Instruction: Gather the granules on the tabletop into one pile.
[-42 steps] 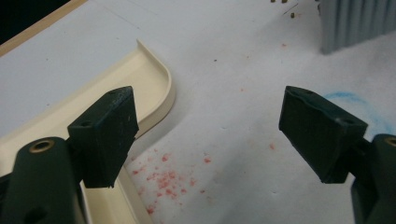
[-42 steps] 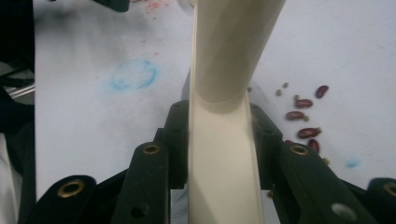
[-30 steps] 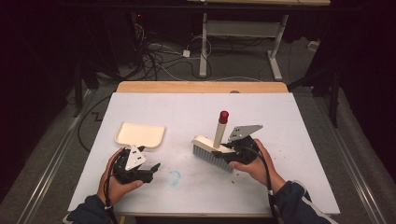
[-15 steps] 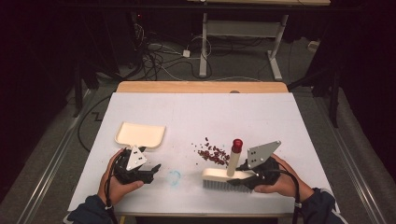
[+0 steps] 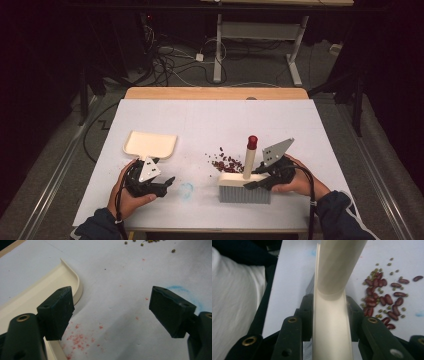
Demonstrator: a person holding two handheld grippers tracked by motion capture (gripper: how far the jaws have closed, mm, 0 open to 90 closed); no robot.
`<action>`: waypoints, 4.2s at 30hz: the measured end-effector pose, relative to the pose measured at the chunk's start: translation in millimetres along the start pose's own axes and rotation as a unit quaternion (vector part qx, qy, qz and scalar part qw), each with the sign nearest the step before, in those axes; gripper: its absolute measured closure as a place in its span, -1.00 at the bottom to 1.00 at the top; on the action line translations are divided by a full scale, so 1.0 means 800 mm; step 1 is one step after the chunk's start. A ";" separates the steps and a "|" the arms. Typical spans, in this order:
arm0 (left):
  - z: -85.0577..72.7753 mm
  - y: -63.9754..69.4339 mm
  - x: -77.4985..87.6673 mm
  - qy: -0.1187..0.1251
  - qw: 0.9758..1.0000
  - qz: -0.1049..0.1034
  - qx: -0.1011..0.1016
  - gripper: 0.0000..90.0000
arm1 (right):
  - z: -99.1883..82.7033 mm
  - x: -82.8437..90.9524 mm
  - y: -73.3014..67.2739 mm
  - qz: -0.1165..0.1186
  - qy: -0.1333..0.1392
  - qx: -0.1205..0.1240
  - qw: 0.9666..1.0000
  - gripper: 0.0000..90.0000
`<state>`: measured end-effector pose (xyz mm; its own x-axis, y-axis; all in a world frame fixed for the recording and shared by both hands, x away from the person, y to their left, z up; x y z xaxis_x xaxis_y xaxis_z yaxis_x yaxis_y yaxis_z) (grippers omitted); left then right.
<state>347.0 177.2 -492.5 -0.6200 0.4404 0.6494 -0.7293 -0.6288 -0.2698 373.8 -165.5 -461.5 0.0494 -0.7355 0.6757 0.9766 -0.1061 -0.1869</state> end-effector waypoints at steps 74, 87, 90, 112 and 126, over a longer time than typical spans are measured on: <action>-0.003 -0.009 0.018 0.007 1.000 0.018 0.003 -0.56 | 0.070 -0.056 0.037 -0.300 0.137 -0.241 0.913 0.49; -0.002 -0.007 0.014 0.001 1.000 0.014 0.000 -0.56 | 0.088 0.004 0.043 -0.307 0.152 -0.137 0.930 0.49; -0.001 -0.008 0.012 0.001 1.000 0.014 0.002 -0.56 | 0.089 0.005 0.066 -0.305 0.133 -0.063 0.941 0.49; -0.007 -0.006 0.010 -0.007 1.000 0.005 0.002 -0.54 | 0.072 -0.055 0.127 -0.249 0.084 0.004 0.965 0.47; -0.007 -0.001 0.008 -0.015 1.000 0.000 -0.008 -0.54 | 0.036 -0.036 0.079 -0.181 0.068 0.077 0.978 0.45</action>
<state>342.4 184.1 -492.0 -0.6116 0.4198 0.6706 -0.7335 -0.6185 -0.2818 440.1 -132.0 -472.3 -0.3233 -0.7524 0.5740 0.9455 -0.2817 0.1633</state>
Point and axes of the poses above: each handheld gripper's, and its own axes: x roughly backward along the jaws, z roughly out of its top, y roughly to its right, the point moved 5 cm from there along -x, roughly forward along the jaws, and after that the axes turned 5 degrees about -x, right-handed, at the moved point
